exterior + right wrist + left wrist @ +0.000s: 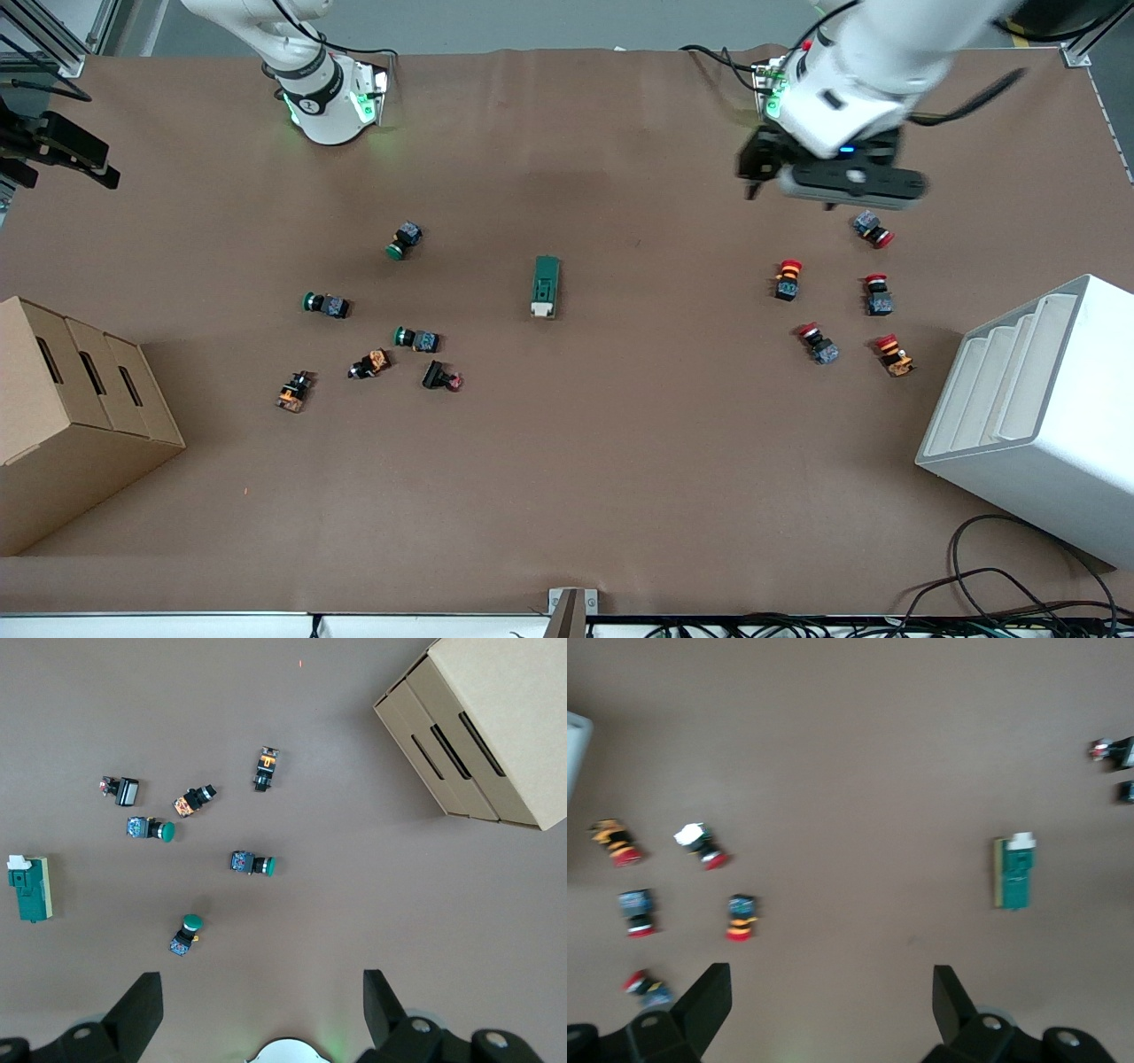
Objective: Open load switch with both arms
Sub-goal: 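Move the left gripper over the green load switch, then reach the right gripper toward the switch while the left gripper hovers above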
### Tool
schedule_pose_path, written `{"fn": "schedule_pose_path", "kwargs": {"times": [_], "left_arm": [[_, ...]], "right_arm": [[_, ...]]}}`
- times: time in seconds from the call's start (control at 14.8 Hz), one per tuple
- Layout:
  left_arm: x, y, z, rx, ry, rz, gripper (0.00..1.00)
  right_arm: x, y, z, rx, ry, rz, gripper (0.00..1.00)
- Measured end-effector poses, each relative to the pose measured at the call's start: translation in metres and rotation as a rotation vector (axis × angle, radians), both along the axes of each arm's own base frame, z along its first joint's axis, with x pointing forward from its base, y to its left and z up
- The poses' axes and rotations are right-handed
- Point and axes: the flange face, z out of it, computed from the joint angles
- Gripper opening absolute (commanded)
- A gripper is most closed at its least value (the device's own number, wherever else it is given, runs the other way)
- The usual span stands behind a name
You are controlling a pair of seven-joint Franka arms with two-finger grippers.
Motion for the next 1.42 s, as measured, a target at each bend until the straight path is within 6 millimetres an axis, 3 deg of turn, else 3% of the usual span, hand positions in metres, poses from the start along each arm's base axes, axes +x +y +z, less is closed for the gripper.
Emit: {"fn": "schedule_pose_path", "kwargs": {"times": [0.34, 0.61, 0.94, 1.15, 1.42], "left_arm": [[-0.029, -0.096, -0.045, -0.042, -0.020, 0.129, 1.00], [-0.078, -0.178, -0.092, 0.016, -0.079, 0.286, 1.00], [-0.161, -0.277, -0.193, 0.066, -0.254, 0.499, 1.00], [-0.204, -0.306, -0.254, 0.103, -0.298, 0.515, 1.00], [-0.252, -0.320, -0.328, 0.116, -0.486, 0.461, 0.96]], "right_arm": [[0.000, -0.005, 0.000, 0.000, 0.000, -0.010, 1.00], [0.000, -0.005, 0.000, 0.000, 0.001, -0.010, 1.00], [0.002, -0.005, -0.003, 0.000, 0.003, -0.009, 1.00], [0.003, -0.006, -0.003, 0.000, 0.001, -0.010, 1.00], [0.003, -0.006, -0.004, 0.000, 0.002, -0.012, 1.00]]}}
